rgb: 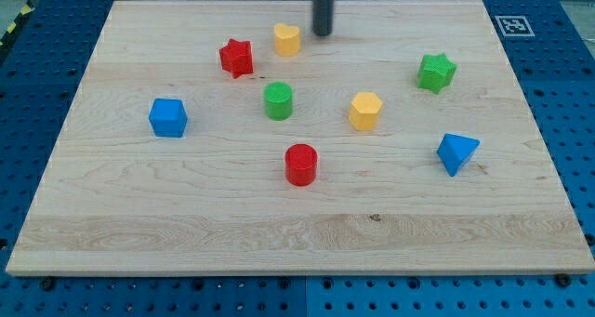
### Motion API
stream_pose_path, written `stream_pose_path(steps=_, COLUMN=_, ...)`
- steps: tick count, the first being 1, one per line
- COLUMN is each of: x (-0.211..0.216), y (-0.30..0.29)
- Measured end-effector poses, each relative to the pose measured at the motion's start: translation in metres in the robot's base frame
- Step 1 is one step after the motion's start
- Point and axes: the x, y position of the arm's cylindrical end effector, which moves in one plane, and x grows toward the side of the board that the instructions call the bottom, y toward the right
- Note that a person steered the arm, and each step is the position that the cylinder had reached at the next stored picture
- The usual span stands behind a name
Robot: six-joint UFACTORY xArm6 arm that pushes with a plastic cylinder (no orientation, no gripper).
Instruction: Move the green star up towards the top center
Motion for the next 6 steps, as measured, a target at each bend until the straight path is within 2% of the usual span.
stream_pose_path(steps=1, x=0.000, y=0.072)
stream_pose_path(steps=2, x=0.026, y=0.132)
stream_pose_path(steps=4, x=0.111, y=0.153)
stream_pose_path(steps=5, x=0.119, y=0.153)
stream_pose_path(steps=6, x=0.154, y=0.153)
